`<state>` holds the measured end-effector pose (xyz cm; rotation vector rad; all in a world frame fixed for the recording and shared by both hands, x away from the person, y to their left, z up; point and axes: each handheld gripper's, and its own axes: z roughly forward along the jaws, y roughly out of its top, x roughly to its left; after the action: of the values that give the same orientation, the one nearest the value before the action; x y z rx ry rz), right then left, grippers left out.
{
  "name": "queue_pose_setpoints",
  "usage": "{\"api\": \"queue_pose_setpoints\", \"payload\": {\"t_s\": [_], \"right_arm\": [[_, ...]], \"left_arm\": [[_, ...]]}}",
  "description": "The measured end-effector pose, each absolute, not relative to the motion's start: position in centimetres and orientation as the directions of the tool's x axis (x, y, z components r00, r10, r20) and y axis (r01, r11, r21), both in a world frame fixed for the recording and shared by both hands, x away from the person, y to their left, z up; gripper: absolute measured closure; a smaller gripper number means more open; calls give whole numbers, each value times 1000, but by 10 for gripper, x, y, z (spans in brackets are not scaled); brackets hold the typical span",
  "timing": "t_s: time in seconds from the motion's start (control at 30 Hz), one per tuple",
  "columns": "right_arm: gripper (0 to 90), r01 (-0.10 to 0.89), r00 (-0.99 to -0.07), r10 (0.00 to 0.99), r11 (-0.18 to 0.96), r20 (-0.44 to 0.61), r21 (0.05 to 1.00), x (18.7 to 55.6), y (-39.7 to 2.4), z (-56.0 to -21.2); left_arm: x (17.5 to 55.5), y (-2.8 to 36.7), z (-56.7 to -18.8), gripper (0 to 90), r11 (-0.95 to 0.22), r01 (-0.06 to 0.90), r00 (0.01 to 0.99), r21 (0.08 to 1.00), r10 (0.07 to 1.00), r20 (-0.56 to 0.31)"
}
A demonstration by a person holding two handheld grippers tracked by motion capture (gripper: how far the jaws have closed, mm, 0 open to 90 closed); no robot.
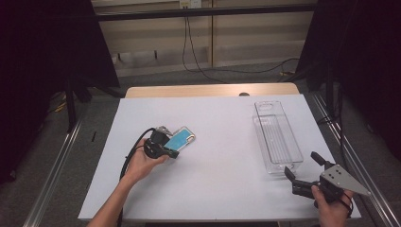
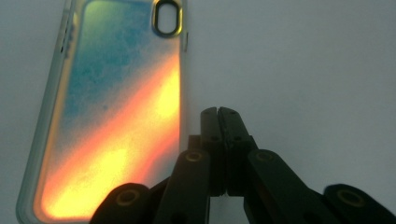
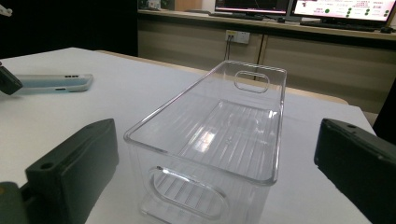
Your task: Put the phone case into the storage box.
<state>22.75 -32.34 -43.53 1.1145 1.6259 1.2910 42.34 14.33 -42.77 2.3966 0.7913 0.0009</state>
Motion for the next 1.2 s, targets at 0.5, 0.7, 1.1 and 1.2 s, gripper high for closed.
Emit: {"api": "queue_pose_setpoints", "payload": {"t_s": [0.5,0.7,1.1,1.2], "right_arm": [[0,170,-328,944,103,-42,980,228,-323,-435],[0,172,-332,942,106,-43,979,228,-322,-435],[0,173,-335,941,104,-41,979,229,-322,-435],[0,175,-336,941,105,-41,979,229,-322,-436]], "left_arm": [[418,149,-415,616,-539,489,819,686,554,-148],[417,149,-410,413,-534,479,805,697,583,-107],[423,159,-409,90,-479,470,768,742,636,-76],[426,164,-409,55,-469,483,760,740,644,-88]]}}
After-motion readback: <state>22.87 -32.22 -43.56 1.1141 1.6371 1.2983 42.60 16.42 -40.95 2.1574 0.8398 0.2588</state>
